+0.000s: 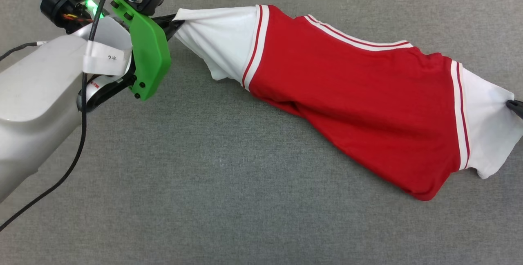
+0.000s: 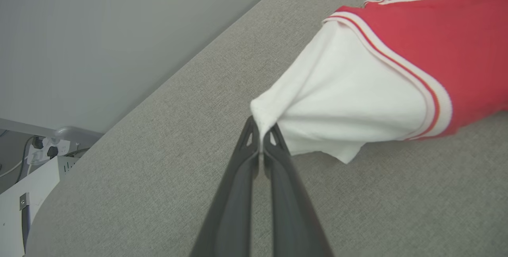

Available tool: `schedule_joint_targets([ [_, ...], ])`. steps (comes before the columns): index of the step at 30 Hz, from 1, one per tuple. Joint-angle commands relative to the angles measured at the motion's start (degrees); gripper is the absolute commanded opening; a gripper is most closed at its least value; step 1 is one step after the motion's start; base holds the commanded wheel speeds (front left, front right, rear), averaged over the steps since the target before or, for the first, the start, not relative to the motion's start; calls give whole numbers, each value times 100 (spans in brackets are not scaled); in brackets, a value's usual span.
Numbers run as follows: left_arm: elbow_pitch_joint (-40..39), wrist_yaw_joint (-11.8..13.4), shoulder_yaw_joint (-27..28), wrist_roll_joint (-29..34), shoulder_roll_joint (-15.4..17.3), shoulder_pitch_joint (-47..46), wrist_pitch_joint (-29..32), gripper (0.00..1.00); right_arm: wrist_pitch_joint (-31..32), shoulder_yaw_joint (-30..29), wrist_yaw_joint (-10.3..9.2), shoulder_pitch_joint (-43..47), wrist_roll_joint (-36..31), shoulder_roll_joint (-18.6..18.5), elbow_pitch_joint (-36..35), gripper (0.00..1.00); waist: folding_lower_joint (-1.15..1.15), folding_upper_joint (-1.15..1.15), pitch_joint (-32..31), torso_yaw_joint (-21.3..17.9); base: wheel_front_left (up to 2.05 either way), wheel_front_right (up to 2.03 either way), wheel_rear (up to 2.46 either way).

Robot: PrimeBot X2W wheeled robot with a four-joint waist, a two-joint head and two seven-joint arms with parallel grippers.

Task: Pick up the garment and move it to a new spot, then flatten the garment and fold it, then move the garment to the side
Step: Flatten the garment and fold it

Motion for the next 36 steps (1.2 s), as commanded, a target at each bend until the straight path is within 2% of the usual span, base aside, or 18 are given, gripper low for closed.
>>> schedule_joint_targets([
  [1, 14, -20, 28, 46, -14, 89, -106, 0, -152, -6, -8, -32, 25, -75, 11, 0, 0, 0, -331, -35, 0, 0, 0],
  [7, -205, 97, 260, 163, 165, 90, -770, 0, -950, -150, -8, -200, 31, -347, -441, 0, 0, 0, -744, -50, 0, 0, 0],
  [15, -932, 498, 637, 442, 596, -154, -1338, 0, -1926, -630, -8, -428, -202, -569, -1139, 0, 0, 0, -1110, -7, 0, 0, 0],
  [19, -1260, 689, 840, 525, 699, -340, -1509, 0, -2152, -812, -8, -561, -358, -536, -1451, 0, 0, 0, -1298, 19, 0, 0, 0],
  [27, -1465, 898, 1086, 682, 632, -765, -1621, 0, -2306, -1046, -8, -1037, -537, -329, -1799, 0, 0, 0, -1600, 33, 0, 0, 0],
  [36, -1179, 821, 1150, 793, 397, -1241, -1538, 0, -2312, -1054, -8, -1773, -709, -249, -1828, 0, 0, 0, -1643, 63, 0, 0, 0],
])
